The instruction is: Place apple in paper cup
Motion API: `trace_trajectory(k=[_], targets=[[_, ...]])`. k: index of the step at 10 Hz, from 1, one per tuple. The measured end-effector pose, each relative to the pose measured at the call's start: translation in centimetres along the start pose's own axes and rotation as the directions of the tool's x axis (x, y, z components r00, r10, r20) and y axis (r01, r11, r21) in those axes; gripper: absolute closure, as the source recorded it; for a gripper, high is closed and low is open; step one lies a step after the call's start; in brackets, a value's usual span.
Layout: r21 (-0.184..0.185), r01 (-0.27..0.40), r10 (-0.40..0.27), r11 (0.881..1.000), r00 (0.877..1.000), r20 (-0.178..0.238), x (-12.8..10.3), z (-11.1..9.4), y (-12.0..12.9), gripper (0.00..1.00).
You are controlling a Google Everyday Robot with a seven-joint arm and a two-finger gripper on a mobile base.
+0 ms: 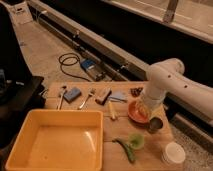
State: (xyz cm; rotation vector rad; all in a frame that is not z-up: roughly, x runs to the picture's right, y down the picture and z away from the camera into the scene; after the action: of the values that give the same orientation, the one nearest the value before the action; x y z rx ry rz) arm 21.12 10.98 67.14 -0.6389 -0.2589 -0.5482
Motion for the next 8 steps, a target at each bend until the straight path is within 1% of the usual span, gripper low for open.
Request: trace_trajectory(k=[1,2,3,4,5,6,8], targets=[[-0.028,-0.071,0.071,0.997,0.997,-0.02,0.8,-0.9,2.4,1.0],[-0.044,-0.116,0.114,0.992,0.993,-0.028,0.7,-1.2,4.1,1.0],[-0.066,-0.182,0.18,0.981,0.983,-0.034,0.3,-1.4,6.7,1.0],[-0.089,-0.248,0.246,0.965,0.969,-0.035,-0.5,-1.5,9.5,1.0],[-0.101,-0.286,0.284,0.953,0.958,-0.035,-1.0,-1.4,11.1,1.0],[-0.117,-0.338,0.336,0.934,0.941,-0.034,-1.9,-1.3,13.2,1.0],[-0.152,-0.434,0.435,0.888,0.9,-0.028,-3.2,-0.6,16.8,1.0]])
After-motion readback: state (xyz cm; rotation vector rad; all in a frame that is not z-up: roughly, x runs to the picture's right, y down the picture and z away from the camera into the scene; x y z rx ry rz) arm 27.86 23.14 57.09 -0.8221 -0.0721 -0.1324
